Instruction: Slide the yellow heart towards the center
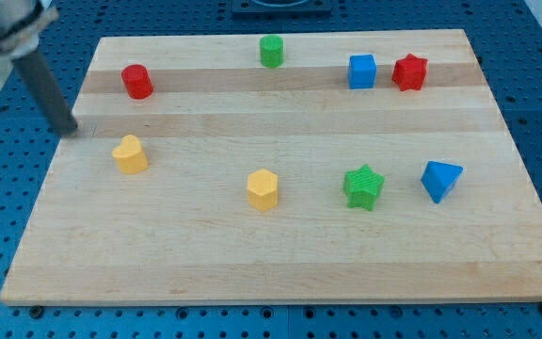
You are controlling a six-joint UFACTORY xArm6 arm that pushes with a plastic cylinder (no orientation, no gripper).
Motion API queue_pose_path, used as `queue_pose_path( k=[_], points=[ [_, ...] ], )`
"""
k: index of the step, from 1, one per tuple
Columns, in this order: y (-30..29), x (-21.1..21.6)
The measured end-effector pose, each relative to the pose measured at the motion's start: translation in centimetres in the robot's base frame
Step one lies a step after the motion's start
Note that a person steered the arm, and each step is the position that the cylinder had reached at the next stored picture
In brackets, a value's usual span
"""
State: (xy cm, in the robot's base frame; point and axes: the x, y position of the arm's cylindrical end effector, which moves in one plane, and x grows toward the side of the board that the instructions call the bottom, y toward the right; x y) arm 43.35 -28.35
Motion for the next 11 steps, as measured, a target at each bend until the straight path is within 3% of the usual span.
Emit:
queue_pose_path(
  k=[2, 3, 5, 7, 9, 11],
  points=[
    [0.4, 2.1],
    [3.4, 7.3],
    [6.8, 0.4],
    [6.9, 0.3],
    [18.3, 0.0],
    [18.8, -0.3]
  ],
)
